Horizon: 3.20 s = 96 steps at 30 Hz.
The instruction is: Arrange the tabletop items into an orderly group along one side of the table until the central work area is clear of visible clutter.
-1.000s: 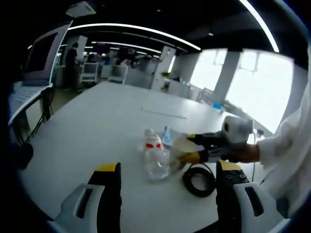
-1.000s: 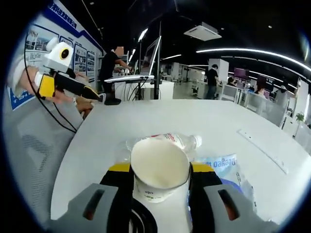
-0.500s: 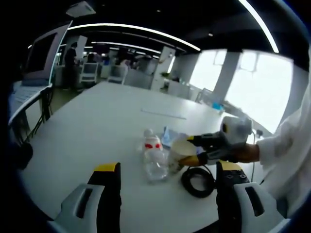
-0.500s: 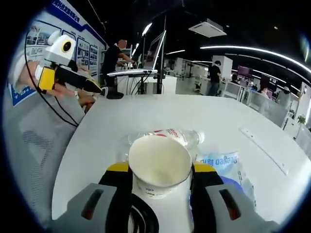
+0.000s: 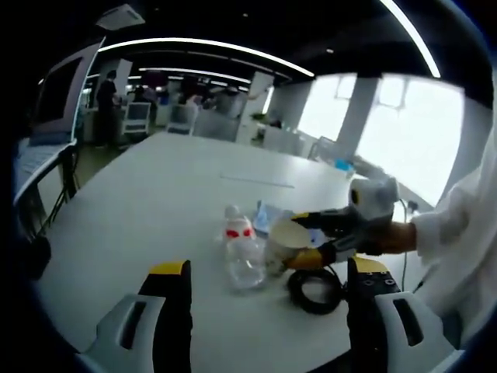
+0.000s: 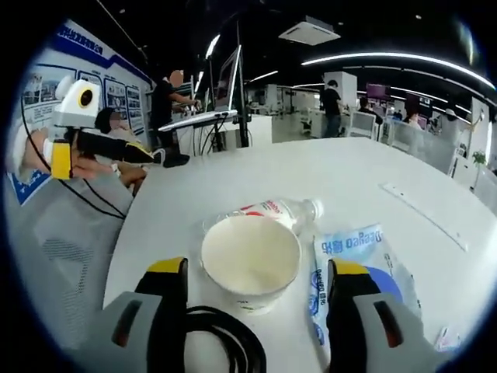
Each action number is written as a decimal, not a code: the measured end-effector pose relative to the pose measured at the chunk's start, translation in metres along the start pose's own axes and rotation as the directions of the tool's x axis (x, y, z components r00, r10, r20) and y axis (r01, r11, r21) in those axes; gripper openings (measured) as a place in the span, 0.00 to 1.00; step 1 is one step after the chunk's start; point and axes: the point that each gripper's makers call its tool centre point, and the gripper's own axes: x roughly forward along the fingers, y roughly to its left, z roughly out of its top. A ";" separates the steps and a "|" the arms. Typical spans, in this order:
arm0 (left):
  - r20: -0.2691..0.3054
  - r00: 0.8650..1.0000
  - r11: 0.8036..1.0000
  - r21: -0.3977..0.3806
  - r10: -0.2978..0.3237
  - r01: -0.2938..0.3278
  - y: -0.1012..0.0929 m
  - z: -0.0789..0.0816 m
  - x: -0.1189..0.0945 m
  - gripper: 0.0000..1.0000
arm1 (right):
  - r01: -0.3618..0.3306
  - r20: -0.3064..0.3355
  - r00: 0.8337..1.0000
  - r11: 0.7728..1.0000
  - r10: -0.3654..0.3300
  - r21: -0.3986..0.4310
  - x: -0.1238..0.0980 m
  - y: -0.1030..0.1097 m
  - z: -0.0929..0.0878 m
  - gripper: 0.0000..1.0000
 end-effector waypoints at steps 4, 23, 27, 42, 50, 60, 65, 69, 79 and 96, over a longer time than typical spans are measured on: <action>-0.002 1.000 1.000 0.005 -0.006 0.006 -0.001 0.000 0.001 0.79 | 0.005 -0.005 1.000 1.000 -0.005 0.008 -0.004 0.000 0.000 0.73; -0.028 0.998 0.997 0.045 -0.057 0.058 -0.016 -0.003 0.003 0.79 | 0.060 -0.011 0.998 0.998 -0.060 0.014 -0.037 0.002 -0.008 0.68; -0.032 0.997 0.996 0.056 -0.069 0.071 -0.020 -0.002 0.005 0.79 | 0.081 -0.011 0.997 0.997 -0.081 0.014 -0.046 0.001 -0.009 0.68; -0.060 0.994 0.995 0.046 -0.090 0.093 -0.021 -0.011 0.008 0.77 | 0.165 -0.008 0.986 0.984 -0.164 0.065 -0.081 0.000 -0.020 0.65; -0.079 0.989 0.990 0.052 -0.127 0.131 -0.028 -0.014 0.017 0.76 | 0.241 -0.005 0.970 0.964 -0.242 0.111 -0.111 -0.002 -0.033 0.64; -0.108 0.978 0.982 0.052 -0.176 0.183 -0.032 -0.016 0.030 0.76 | 0.336 -0.020 0.941 0.929 -0.337 0.153 -0.154 -0.009 -0.049 0.62; -0.120 0.974 0.978 0.057 -0.191 0.199 -0.035 -0.016 0.036 0.76 | 0.373 -0.033 0.927 0.911 -0.373 0.174 -0.172 -0.014 -0.058 0.62; -0.125 0.975 0.980 0.046 -0.186 0.193 -0.033 -0.017 0.041 0.75 | 0.392 -0.046 0.920 0.902 -0.390 0.181 -0.177 -0.015 -0.062 0.62; -0.140 0.968 0.976 0.046 -0.206 0.214 -0.037 -0.020 0.047 0.74 | 0.419 -0.057 0.907 0.880 -0.417 0.225 -0.181 -0.014 -0.067 0.59; -0.150 0.970 0.979 0.045 -0.191 0.200 -0.035 -0.026 0.047 0.73 | 0.417 -0.061 0.907 0.867 -0.417 0.272 -0.177 -0.012 -0.068 0.59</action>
